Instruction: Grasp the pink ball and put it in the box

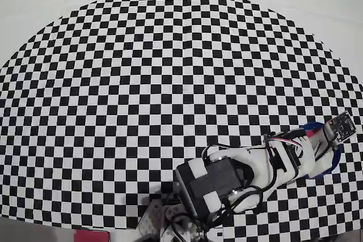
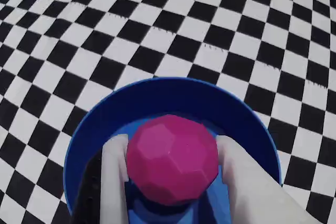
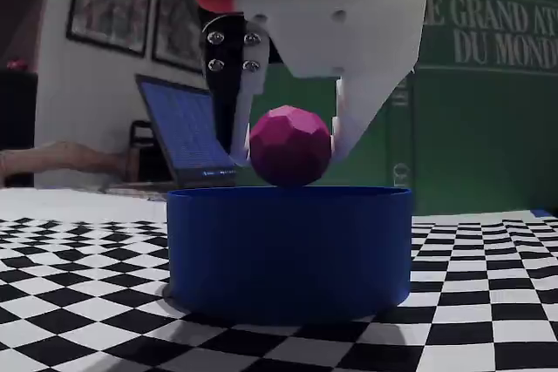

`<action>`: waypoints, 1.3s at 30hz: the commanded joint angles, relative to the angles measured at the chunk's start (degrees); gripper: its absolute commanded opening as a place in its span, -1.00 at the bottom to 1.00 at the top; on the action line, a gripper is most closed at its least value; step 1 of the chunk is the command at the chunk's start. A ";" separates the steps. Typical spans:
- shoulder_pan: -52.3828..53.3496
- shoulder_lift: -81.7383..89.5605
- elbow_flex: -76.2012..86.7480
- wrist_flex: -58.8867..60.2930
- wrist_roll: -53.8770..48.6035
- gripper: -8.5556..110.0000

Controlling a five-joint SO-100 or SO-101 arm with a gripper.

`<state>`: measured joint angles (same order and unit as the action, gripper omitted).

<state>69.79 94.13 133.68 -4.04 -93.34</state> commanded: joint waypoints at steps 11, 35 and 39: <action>0.18 0.00 -2.02 -1.05 -0.44 -0.85; 0.35 0.00 -2.02 -1.32 -0.44 -0.85; 0.26 0.00 -1.93 -1.32 -0.44 -0.56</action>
<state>69.79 94.04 133.68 -4.31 -93.34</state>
